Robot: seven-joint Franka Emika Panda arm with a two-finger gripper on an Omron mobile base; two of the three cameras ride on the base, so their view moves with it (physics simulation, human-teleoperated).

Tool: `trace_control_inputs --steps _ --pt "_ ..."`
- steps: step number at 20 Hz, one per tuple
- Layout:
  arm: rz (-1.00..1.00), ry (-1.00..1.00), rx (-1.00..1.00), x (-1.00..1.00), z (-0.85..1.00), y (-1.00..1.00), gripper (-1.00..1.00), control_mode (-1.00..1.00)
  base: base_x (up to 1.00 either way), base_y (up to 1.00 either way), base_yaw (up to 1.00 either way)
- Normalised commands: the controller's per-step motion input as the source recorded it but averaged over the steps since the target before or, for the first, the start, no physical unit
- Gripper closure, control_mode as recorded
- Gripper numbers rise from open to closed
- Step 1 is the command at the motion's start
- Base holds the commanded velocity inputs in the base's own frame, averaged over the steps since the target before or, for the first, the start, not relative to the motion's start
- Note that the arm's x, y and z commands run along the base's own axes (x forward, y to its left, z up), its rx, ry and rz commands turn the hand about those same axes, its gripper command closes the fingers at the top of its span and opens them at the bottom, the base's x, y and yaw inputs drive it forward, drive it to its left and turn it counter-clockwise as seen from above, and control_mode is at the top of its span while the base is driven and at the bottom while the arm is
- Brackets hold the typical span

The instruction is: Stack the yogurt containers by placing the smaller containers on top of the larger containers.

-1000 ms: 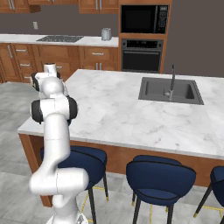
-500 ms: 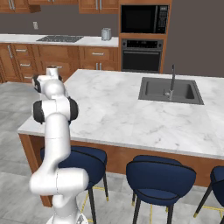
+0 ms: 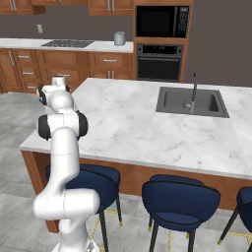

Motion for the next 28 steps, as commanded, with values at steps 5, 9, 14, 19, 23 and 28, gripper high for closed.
trace_control_inputs --steps 5,9,14,19,23,28 --pt "0.00 0.00 -0.02 0.02 -0.03 0.00 -1.00 -1.00 0.00 0.00 0.00" --pt "0.00 0.02 0.00 0.07 -0.06 0.00 -1.00 -1.00 0.00 0.00 0.00" --pt "0.00 0.06 -0.01 0.10 -0.21 0.05 -1.00 -1.00 0.00 0.00 0.00" --pt "0.00 0.05 0.00 0.10 -0.24 0.05 -1.00 -1.00 0.00 0.00 0.00" --pt "0.01 0.02 0.00 0.12 -0.20 0.04 -1.00 -1.00 0.00 0.00 0.00" --pt "0.00 0.00 0.00 0.05 -0.04 0.00 -1.00 -1.00 0.00 0.00 0.00"
